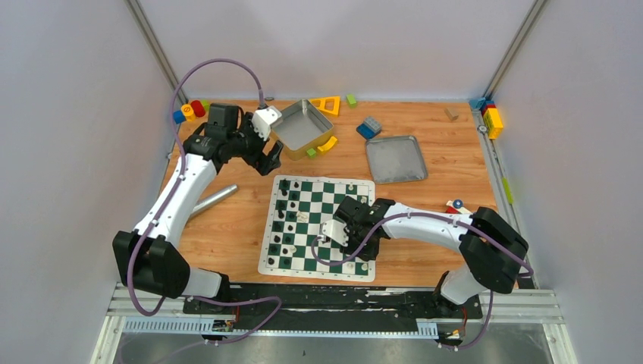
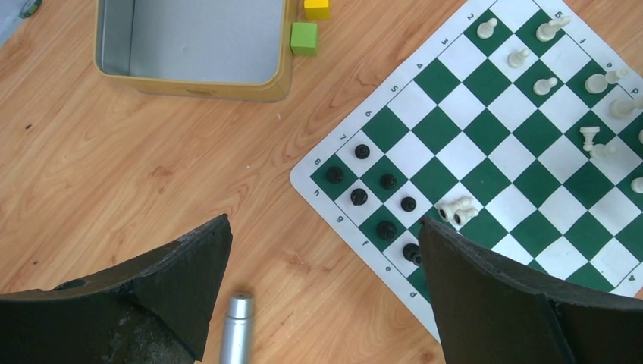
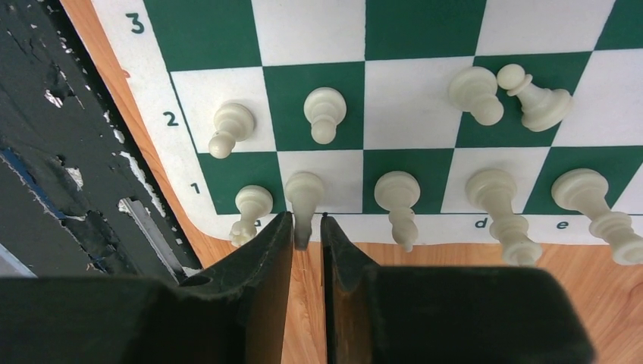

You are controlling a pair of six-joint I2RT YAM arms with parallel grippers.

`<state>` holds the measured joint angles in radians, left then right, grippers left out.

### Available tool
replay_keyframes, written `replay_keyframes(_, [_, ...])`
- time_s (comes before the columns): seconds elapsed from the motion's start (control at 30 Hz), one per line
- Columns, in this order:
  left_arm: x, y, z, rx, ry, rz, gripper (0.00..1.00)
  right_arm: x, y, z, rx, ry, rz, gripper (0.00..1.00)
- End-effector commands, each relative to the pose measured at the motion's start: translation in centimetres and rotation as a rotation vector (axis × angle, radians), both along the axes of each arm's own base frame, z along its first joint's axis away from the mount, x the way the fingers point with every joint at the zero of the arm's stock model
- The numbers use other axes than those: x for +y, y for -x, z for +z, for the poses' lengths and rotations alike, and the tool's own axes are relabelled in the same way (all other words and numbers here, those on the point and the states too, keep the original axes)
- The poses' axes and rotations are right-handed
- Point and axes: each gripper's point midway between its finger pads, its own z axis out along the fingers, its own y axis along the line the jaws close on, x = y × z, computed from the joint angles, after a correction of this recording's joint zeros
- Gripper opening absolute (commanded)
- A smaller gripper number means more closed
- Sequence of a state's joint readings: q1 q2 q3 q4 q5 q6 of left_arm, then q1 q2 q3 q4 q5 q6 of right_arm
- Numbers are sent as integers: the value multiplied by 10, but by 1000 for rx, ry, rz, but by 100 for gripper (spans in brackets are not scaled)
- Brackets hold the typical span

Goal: Set up the chess pieces on the board
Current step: Place the chess piece on the chessboard, then pick up the chess piece from the chessboard.

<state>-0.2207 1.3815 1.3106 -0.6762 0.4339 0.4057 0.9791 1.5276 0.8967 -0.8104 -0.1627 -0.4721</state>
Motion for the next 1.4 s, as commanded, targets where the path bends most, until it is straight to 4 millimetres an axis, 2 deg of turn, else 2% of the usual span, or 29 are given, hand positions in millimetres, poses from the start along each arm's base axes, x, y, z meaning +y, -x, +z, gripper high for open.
replay_keyframes(0.0, [4, 2, 10, -33, 10, 19, 100, 8, -9, 7, -42, -20, -13, 24])
replay_keyframes(0.2, [7, 4, 4, -32, -11, 16, 100, 11, -11, 19, -62, -49, -15, 31])
replay_keyframes(0.37, [8, 16, -17, -7, -49, -50, 100, 16, -19, 41, -106, -118, -21, 32])
replay_keyframes(0.5, [2, 43, -40, 44, -61, -193, 100, 26, -35, 75, -157, -231, -37, 33])
replay_keyframes(0.6, [-6, 72, -57, 101, -33, -310, 100, 36, -44, 100, -165, -326, -54, 33])
replay_keyframes(0.8, [-11, 98, -70, 134, -4, -393, 100, 67, -59, 127, -161, -499, -64, 33])
replay_keyframes(0.93, [-4, 92, -70, 112, -29, -327, 100, 97, -64, 136, -118, -592, -46, 32])
replay_keyframes(1.1, [25, 61, -64, 49, -98, -64, 100, 134, -71, 137, -70, -653, -30, 32])
replay_keyframes(1.27, [64, 43, -55, 37, -133, 191, 100, 169, -63, 120, -24, -643, 14, 35])
replay_keyframes(1.37, [81, 42, -53, 78, -137, 276, 100, 185, -56, 104, 4, -617, 38, 38])
